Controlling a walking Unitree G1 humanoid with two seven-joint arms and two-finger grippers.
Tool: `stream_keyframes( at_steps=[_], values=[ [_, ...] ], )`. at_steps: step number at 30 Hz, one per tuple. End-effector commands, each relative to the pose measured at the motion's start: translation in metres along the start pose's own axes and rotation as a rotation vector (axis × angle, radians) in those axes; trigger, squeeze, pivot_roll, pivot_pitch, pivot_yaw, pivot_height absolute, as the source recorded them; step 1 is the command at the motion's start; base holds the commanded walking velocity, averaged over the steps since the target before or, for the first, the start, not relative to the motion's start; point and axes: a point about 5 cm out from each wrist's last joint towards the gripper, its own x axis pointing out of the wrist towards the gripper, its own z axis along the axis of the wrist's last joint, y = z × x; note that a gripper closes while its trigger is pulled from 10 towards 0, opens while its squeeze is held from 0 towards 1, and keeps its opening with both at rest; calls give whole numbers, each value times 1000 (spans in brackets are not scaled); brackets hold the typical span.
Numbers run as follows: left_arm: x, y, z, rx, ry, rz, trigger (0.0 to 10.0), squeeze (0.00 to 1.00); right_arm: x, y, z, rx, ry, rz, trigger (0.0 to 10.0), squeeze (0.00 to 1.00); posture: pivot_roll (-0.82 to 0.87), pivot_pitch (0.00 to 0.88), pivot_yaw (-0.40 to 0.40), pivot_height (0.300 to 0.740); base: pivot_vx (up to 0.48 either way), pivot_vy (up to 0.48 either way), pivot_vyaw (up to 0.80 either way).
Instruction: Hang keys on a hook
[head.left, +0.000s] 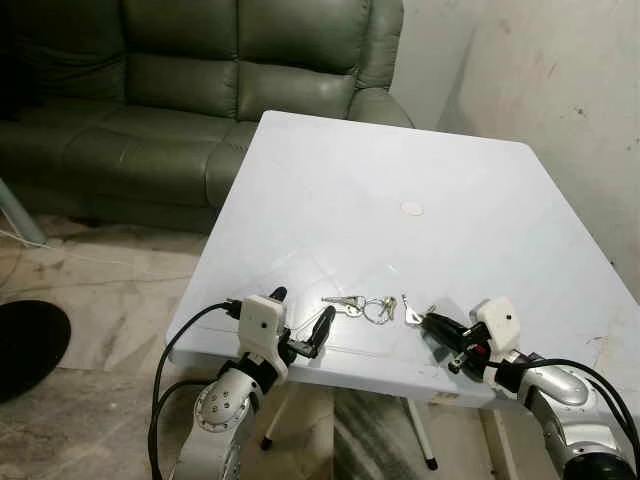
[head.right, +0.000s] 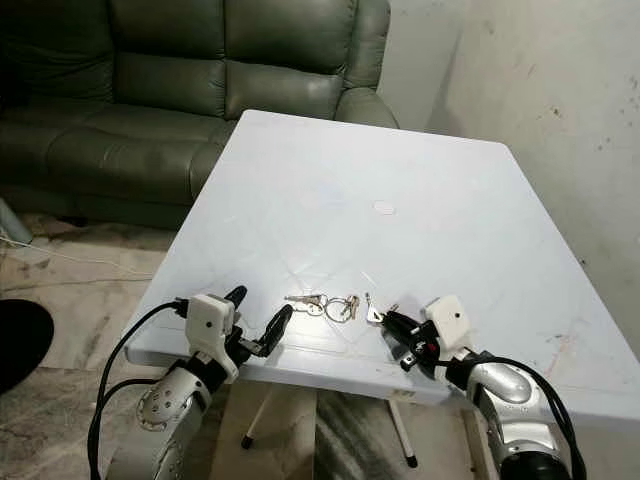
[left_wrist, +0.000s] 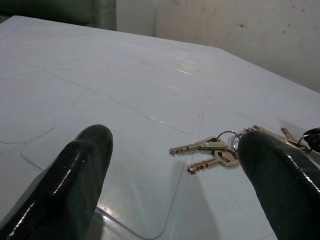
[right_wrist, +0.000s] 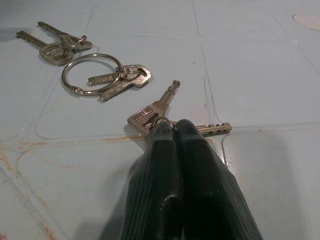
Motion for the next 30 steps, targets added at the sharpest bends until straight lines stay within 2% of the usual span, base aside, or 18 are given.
stream_keyframes(
  at_steps=[1, 2, 4, 5, 6, 7, 8, 15, 16, 17, 18, 30],
  values=[
    [2, -4, 1, 0, 3, -21, 10000, 0, -5, -3, -2, 2, 12, -3, 10000, 0, 32, 40, -99, 740, 0, 0, 0],
    [2, -4, 1, 0, 3, -21, 10000, 0, -5, -3, -2, 17, 10, 1, 10000, 1000, 32, 40, -99, 740, 0, 0, 0],
    [2, -4, 1, 0, 2, -21, 10000, 0, -5, -3, -2, 38, 6, 8, 10000, 1000, 32, 39, -100, 740, 0, 0, 0],
    [2, -4, 1, 0, 2, -21, 10000, 0, -5, -4, -2, 7, 17, -3, 10000, 1000, 32, 39, -100, 740, 0, 0, 0],
    [2, -4, 1, 0, 2, -21, 10000, 0, -5, -4, -2, -2, 17, -1, 10000, 518, 32, 39, -100, 740, 0, 0, 0],
    [2, -4, 1, 0, 2, -21, 10000, 0, -5, -4, -1, -6, 16, 1, 10000, 518, 33, 37, -100, 740, 0, 0, 0],
    [2, -4, 1, 0, 2, -21, 10000, 0, -5, -4, -2, -5, 19, 2, 10000, 0, 33, 37, -100, 740, 0, 0, 0],
    [3, -4, 1, 1, 1, -22, 10000, 0, -6, -5, 0, -5, 10, 12, 10000, 0, 34, 32, -100, 740, 0, 0, 0],
    [3, -4, 1, 1, 1, -21, 10000, 0, -6, -5, 0, -7, 12, 12, 7765, 0, 33, 33, -100, 740, 0, 0, 0],
    [3, -4, 1, 0, 1, -21, 10000, 0, -7, -5, -1, -12, 15, 12, 2941, 0, 33, 32, -101, 740, 0, 0, 0],
    [3, -4, 1, 1, 1, -22, 10000, 0, -7, -5, 0, -12, 7, 14, 0, 0, 32, 32, -100, 740, 0, 0, 0],
    [3, -4, 1, 8, 0, -21, 10000, 0, -11, -7, 1, -14, -1, 30, 0, 0, 30, 34, -97, 740, 0, 0, 0]
  ],
)
